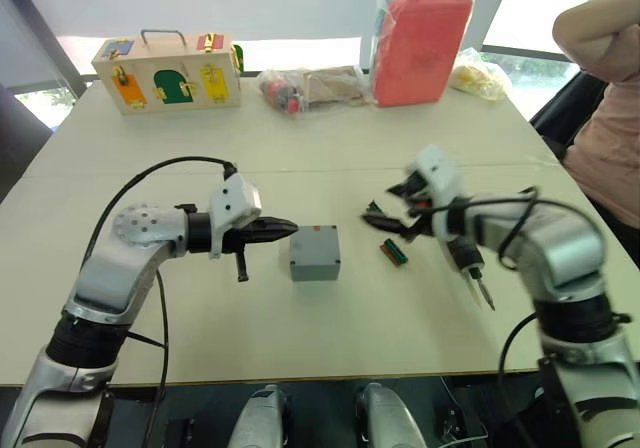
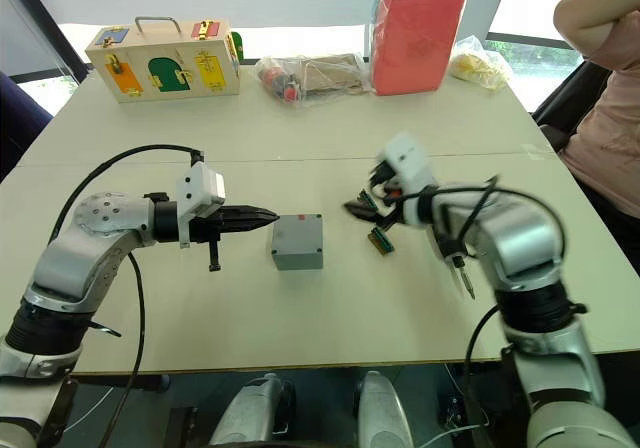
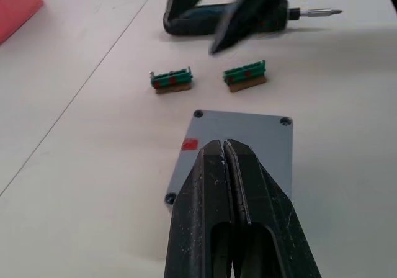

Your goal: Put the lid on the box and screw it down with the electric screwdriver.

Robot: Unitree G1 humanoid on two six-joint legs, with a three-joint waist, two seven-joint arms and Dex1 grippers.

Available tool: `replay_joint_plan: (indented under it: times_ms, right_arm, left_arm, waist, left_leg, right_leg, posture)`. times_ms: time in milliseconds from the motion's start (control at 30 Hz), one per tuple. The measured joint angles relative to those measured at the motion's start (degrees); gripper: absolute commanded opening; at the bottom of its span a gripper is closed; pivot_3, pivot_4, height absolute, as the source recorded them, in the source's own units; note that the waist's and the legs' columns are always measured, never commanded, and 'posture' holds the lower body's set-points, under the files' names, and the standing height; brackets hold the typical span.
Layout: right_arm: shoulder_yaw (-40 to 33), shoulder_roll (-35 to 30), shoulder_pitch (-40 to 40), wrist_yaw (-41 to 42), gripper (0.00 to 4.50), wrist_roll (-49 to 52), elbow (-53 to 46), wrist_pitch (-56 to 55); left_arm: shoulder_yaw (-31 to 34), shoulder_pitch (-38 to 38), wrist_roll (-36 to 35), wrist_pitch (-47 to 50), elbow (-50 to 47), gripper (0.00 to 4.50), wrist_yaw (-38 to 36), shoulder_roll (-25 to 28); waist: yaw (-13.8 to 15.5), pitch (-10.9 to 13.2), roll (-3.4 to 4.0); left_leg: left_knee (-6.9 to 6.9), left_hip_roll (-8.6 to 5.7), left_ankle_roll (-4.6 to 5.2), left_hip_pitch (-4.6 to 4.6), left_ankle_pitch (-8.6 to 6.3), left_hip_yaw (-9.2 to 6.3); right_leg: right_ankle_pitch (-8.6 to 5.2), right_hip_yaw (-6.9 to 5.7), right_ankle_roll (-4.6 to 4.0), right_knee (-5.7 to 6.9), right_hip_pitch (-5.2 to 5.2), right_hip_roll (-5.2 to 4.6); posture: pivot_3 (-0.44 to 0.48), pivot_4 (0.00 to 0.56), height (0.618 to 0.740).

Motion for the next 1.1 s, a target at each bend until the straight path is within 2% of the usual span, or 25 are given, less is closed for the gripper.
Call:
replay_joint_plan:
  times_ms: [200,567,767,867,1033,1100]
  right_arm:
    - [2.33,-14.27,-2.96,3.99,4.19,2.11,5.08,13.88]
    - [16.75,-16.04,-9.08,9.56,4.19,0.37,22.75,13.52]
    - [23.15,-13.77,-11.96,12.03,4.19,-1.84,30.54,12.42]
    - [24.56,-12.56,-13.20,12.66,3.55,-3.47,32.43,11.25]
    - [25.48,-11.13,-14.86,13.75,1.87,-5.54,35.60,9.68]
    - [25.83,-10.93,-15.34,14.22,1.82,-5.86,36.14,9.69]
  left_arm:
    - [-0.71,-2.50,-0.90,-1.07,0.35,0.00,-1.07,-2.28]
    - [-3.02,-3.18,-0.46,-2.83,1.14,0.00,-0.13,-5.68]
    - [-3.27,-2.38,-0.46,-3.79,1.12,0.00,0.15,-5.73]
    - [-3.25,-2.12,-0.46,-3.82,1.05,0.00,0.65,-5.72]
    - [-3.24,-1.71,-0.43,-3.85,0.98,0.00,1.59,-5.72]
    - [-3.22,-1.54,-0.46,-3.85,0.84,0.00,1.94,-5.66]
  waist:
    - [-0.26,0.01,0.00]
    - [-0.01,0.02,0.01]
    - [-0.10,0.02,0.00]
    - [-0.20,0.00,-0.01]
    - [-0.27,0.00,-0.02]
    - [-0.30,0.00,-0.02]
  left_leg:
    - [-0.02,0.01,0.02,0.00,-0.01,0.05]
    - [-0.01,0.00,0.05,-0.02,-0.03,0.09]
    - [0.02,0.01,0.05,-0.03,-0.03,0.08]
    - [0.02,0.02,0.05,-0.02,-0.03,0.08]
    - [0.02,0.02,0.05,-0.02,-0.03,0.08]
    - [0.02,0.02,0.05,-0.02,-0.03,0.09]
  right_leg:
    - [0.00,0.02,0.00,-0.11,0.00,0.01]
    - [0.01,0.04,0.01,-0.14,0.01,0.00]
    - [0.01,0.04,0.01,-0.13,0.00,0.01]
    - [0.01,0.04,0.02,-0.13,0.00,0.03]
    - [0.01,0.04,0.02,-0.13,0.00,0.03]
    - [0.02,0.04,0.02,-0.13,0.00,0.03]
  posture:
    - [0.000,0.150,0.730]
    - [0.000,0.150,0.730]
    - [0.000,0.150,0.730]
    - [0.000,0.150,0.730]
    - [0.000,0.150,0.730]
    - [0.000,0.150,0.730]
